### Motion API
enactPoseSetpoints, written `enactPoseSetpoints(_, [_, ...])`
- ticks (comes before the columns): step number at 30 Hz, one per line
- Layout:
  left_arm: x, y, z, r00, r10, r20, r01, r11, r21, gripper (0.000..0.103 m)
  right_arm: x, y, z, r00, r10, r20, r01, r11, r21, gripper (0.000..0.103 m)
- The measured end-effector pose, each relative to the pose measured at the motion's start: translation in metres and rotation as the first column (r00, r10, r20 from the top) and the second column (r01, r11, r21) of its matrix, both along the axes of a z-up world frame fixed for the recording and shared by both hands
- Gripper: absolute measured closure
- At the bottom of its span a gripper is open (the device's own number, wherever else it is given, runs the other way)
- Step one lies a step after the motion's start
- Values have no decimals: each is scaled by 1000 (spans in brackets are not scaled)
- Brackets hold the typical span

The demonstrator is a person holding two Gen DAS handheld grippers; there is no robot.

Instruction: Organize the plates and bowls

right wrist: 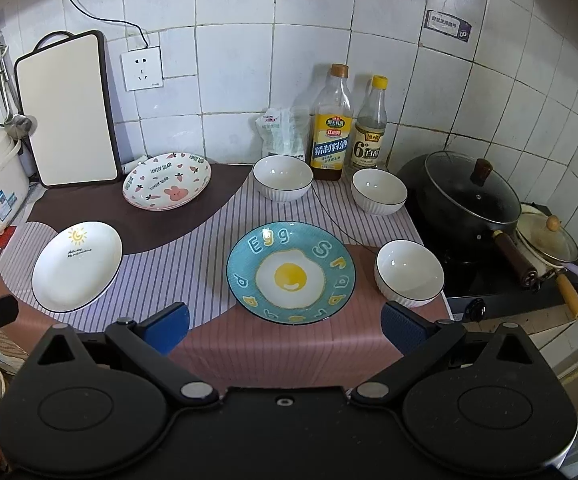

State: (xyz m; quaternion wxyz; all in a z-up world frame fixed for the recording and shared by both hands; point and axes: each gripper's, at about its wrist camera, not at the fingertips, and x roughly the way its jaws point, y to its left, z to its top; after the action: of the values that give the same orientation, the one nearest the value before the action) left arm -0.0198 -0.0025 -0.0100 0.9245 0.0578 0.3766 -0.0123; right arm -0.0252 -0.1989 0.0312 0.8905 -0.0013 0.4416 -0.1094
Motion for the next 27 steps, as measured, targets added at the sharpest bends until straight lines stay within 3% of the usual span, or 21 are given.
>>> enactPoseSetpoints(16, [2, 8, -12, 1000, 4, -31, -5, 1000, -22, 0, -11, -4, -4, 994, -42, 97, 44, 999, -23, 0])
enactPoseSetpoints(27, [2, 13, -16, 998, 8, -56, -10, 1000, -29, 0, -9, 0, -12, 995, -42, 90, 48, 997, -64, 0])
